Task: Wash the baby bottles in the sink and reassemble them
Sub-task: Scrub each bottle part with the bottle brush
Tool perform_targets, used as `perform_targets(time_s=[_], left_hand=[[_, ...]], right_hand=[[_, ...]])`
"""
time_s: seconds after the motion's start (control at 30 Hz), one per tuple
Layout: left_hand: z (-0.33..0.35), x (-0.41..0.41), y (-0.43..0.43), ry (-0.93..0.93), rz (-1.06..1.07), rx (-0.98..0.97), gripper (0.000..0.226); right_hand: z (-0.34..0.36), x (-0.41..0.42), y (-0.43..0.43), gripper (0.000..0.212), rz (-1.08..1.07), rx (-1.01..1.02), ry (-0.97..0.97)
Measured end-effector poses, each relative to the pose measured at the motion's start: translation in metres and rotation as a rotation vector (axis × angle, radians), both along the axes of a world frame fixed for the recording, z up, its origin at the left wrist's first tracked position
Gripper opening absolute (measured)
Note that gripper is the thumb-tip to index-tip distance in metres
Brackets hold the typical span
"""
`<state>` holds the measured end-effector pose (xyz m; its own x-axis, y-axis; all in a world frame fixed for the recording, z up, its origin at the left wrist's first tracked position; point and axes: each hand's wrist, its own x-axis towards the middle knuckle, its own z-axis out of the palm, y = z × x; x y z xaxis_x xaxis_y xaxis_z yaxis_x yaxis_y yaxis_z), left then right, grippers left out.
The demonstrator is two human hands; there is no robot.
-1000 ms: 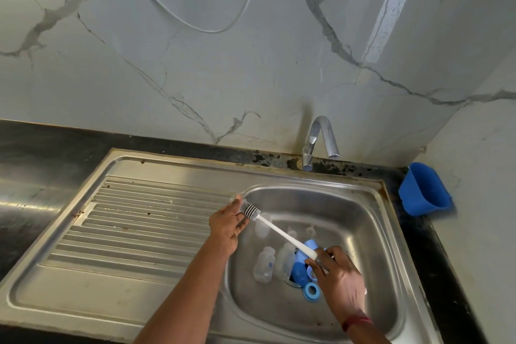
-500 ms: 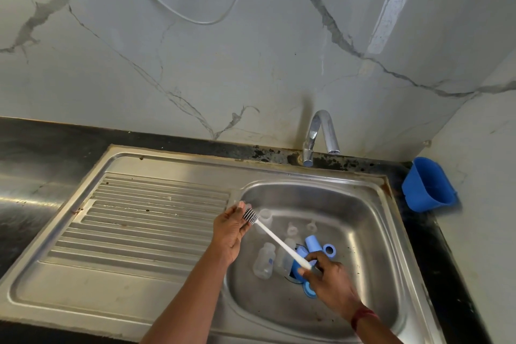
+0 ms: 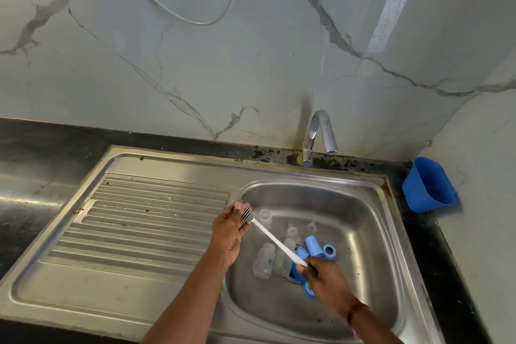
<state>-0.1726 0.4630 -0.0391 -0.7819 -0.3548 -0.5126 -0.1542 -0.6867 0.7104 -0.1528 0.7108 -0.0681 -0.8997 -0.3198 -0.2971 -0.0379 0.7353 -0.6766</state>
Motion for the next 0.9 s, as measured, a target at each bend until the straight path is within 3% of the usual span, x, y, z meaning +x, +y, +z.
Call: perform_targets(time_s=[0.07,0.17,0.23,0.3,0.43,0.57,0.63,0.7,0.83,0.9], left_hand=[[-0.001,0.002,-0.001,0.010,-0.005,0.017,0.014],[-0.003,0.003,-0.004,0.001,0.016,0.030,0.017],[-0.003,0.002,-0.004,-0.006,0.043,0.029,0.018],[-0.003,0.000,-0.002,-0.023,0.077,0.024,0.017],[-0.004,-0.002,-0.001,-0.060,0.123,0.010,0.015],[-0.004,-0.001,-0.001,-0.045,0.131,0.015,0.014],[-0.001,-0.001,-0.002,-0.024,0.115,0.031,0.015],[0.001,-0.001,-0.004,-0.003,0.084,0.041,0.014],[0.006,0.001,-0.009,0.035,0.033,0.076,0.013],[0.008,0.001,-0.008,0.056,0.011,0.099,0.013]], right_hand=[[-0.001,-0.003,0.001,0.034,-0.018,-0.122,-0.135],[-0.001,-0.006,-0.001,0.029,-0.032,-0.145,-0.139],[0.000,-0.007,-0.002,0.023,-0.096,-0.149,-0.052],[-0.004,-0.007,-0.001,0.032,-0.141,-0.137,0.086],[-0.012,-0.001,0.001,0.022,-0.079,0.065,0.409],[-0.011,-0.001,-0.001,0.020,-0.022,0.142,0.499],[-0.016,-0.004,-0.001,0.029,0.000,0.156,0.424],[-0.018,-0.006,0.000,0.034,0.008,0.094,0.198],[-0.005,-0.002,-0.003,0.038,-0.094,-0.273,-0.296],[0.004,-0.002,-0.002,0.041,-0.120,-0.345,-0.427]])
